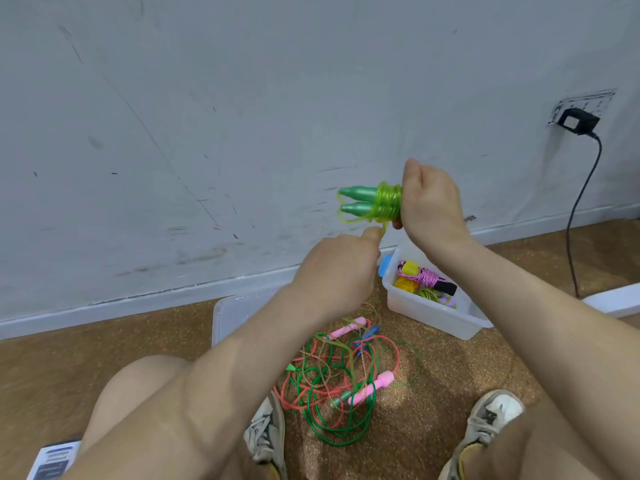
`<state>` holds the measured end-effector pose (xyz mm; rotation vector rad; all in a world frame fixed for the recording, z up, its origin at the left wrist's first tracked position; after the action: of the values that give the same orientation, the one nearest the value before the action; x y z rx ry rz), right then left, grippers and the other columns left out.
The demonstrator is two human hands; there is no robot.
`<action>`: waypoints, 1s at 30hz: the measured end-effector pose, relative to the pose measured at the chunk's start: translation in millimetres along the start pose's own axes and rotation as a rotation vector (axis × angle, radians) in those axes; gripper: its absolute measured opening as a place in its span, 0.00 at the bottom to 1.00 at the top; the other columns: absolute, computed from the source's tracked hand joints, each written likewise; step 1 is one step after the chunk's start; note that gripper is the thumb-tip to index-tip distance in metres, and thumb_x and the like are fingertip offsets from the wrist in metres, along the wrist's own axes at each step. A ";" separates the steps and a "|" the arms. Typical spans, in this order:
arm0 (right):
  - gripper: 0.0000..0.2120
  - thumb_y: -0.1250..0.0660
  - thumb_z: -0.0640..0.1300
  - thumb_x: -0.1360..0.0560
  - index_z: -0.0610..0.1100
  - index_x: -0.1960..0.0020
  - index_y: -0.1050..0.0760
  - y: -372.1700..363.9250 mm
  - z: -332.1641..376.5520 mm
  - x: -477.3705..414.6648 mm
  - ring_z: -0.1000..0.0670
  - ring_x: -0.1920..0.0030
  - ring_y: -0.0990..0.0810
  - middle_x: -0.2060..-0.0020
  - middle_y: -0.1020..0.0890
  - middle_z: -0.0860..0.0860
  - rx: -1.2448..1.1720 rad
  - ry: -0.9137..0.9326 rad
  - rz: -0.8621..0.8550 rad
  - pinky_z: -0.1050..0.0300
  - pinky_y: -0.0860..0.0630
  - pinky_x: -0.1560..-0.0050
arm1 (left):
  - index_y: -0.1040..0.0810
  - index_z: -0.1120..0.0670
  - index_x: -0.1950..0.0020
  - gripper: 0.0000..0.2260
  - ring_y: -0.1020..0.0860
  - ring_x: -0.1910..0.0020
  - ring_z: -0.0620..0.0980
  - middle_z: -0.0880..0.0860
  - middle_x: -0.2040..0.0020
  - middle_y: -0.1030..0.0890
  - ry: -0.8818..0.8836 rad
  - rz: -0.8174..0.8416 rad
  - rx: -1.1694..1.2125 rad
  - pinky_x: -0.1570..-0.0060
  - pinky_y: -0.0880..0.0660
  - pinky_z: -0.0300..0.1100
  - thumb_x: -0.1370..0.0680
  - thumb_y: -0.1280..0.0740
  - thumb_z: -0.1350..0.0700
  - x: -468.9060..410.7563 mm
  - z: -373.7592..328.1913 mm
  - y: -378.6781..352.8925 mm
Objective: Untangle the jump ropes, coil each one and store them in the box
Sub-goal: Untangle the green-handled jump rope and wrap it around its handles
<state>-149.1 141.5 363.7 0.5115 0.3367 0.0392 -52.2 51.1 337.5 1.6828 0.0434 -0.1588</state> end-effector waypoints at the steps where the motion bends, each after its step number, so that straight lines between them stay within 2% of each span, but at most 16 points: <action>1: 0.21 0.51 0.49 0.17 0.46 0.68 0.39 0.8 5.3 1.0 0.38 0.65 0.24 0.71 0.27 0.45 0.112 0.084 -0.005 0.48 0.32 0.64 | 0.32 0.55 0.37 0.12 0.23 0.56 0.63 0.58 0.56 0.20 -0.014 -0.015 -0.094 0.66 0.35 0.47 0.21 0.41 0.59 2.1 -3.7 4.4; 3: 0.19 0.51 0.48 0.16 0.44 0.64 0.39 -1.7 14.2 6.7 0.36 0.61 0.27 0.69 0.27 0.44 0.275 0.187 0.017 0.50 0.41 0.62 | 0.29 0.54 0.43 0.07 0.22 0.56 0.62 0.56 0.55 0.20 -0.049 -0.050 -0.205 0.66 0.38 0.46 0.21 0.39 0.58 5.4 -8.8 14.2; 6: 0.15 0.51 0.50 0.16 0.45 0.59 0.36 -14.5 21.7 13.9 0.36 0.60 0.27 0.61 0.21 0.37 0.449 0.274 0.097 0.50 0.42 0.62 | 0.27 0.53 0.52 0.02 0.22 0.59 0.61 0.54 0.57 0.21 -0.127 -0.116 -0.255 0.67 0.38 0.46 0.22 0.38 0.57 7.5 -13.0 25.9; 8: 0.15 0.50 0.50 0.16 0.45 0.59 0.36 -22.3 24.3 17.0 0.37 0.61 0.28 0.62 0.21 0.37 0.478 0.311 0.179 0.51 0.41 0.62 | 0.24 0.55 0.53 0.03 0.21 0.60 0.61 0.55 0.59 0.21 -0.184 -0.164 -0.199 0.68 0.35 0.46 0.23 0.37 0.57 8.1 -12.9 33.6; 10: 0.18 0.50 0.50 0.17 0.44 0.62 0.36 -27.7 23.8 17.6 0.40 0.63 0.32 0.66 0.25 0.41 0.470 0.316 0.273 0.52 0.40 0.62 | 0.21 0.54 0.52 0.06 0.21 0.60 0.59 0.54 0.61 0.21 -0.212 -0.237 -0.130 0.66 0.32 0.48 0.22 0.35 0.54 8.3 -5.7 43.5; 14: 0.21 0.48 0.49 0.17 0.44 0.67 0.35 -37.4 25.9 23.2 0.42 0.62 0.30 0.70 0.29 0.48 0.417 0.379 0.417 0.52 0.37 0.61 | 0.18 0.53 0.64 0.12 0.23 0.68 0.52 0.51 0.69 0.22 -0.164 -0.473 0.057 0.68 0.30 0.43 0.29 0.32 0.45 11.6 23.2 69.1; 17: 0.21 0.47 0.48 0.17 0.46 0.68 0.36 -35.7 35.2 27.6 0.45 0.65 0.32 0.73 0.32 0.51 0.356 0.432 0.443 0.53 0.41 0.62 | 0.16 0.53 0.62 0.11 0.28 0.68 0.44 0.50 0.68 0.22 -0.120 -0.418 0.289 0.65 0.31 0.43 0.29 0.30 0.46 7.2 39.8 63.8; 20: 0.22 0.46 0.47 0.17 0.49 0.71 0.39 -28.6 41.3 30.0 0.50 0.70 0.35 0.75 0.34 0.53 0.298 0.451 0.468 0.53 0.43 0.63 | 0.15 0.52 0.58 0.08 0.28 0.67 0.41 0.50 0.66 0.21 -0.130 -0.333 0.465 0.64 0.33 0.37 0.28 0.30 0.49 3.3 44.3 57.6; 22: 0.23 0.47 0.48 0.17 0.48 0.71 0.38 -28.9 39.9 31.9 0.54 0.71 0.34 0.75 0.33 0.51 0.289 0.435 0.515 0.53 0.43 0.64 | 0.15 0.53 0.57 0.08 0.28 0.66 0.43 0.52 0.65 0.21 -0.166 -0.296 0.501 0.64 0.33 0.37 0.27 0.30 0.50 3.3 43.7 55.0; 26: 0.25 0.47 0.49 0.17 0.43 0.72 0.37 -32.4 31.0 31.6 0.53 0.73 0.35 0.76 0.34 0.49 0.273 0.332 0.603 0.55 0.41 0.69 | 0.16 0.53 0.56 0.10 0.30 0.67 0.44 0.51 0.66 0.23 -0.242 -0.319 0.407 0.66 0.33 0.41 0.25 0.33 0.48 3.9 36.2 54.4; 28: 0.26 0.47 0.50 0.17 0.43 0.72 0.38 -32.8 28.0 31.7 0.53 0.74 0.36 0.76 0.35 0.49 0.260 0.288 0.626 0.61 0.41 0.72 | 0.17 0.53 0.56 0.10 0.31 0.68 0.44 0.51 0.67 0.24 -0.229 -0.322 0.430 0.67 0.33 0.43 0.24 0.33 0.49 3.4 36.1 53.0; 30: 0.27 0.47 0.51 0.17 0.44 0.73 0.38 -32.8 26.3 31.7 0.54 0.75 0.37 0.77 0.36 0.50 0.234 0.258 0.626 0.61 0.41 0.72 | 0.17 0.53 0.58 0.07 0.29 0.68 0.43 0.47 0.68 0.24 -0.161 -0.285 0.530 0.66 0.32 0.39 0.24 0.33 0.52 1.3 39.7 46.5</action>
<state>-112.1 104.3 359.6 0.8318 0.4249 0.6834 -48.3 6.1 378.8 2.1805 0.1294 -0.5593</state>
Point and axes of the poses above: each hand's wrist, its own x-axis away from the middle knuckle, its own y-axis out of the back of the hand, z = x × y, the point moved 7 cm from there along -x, towards the middle knuckle
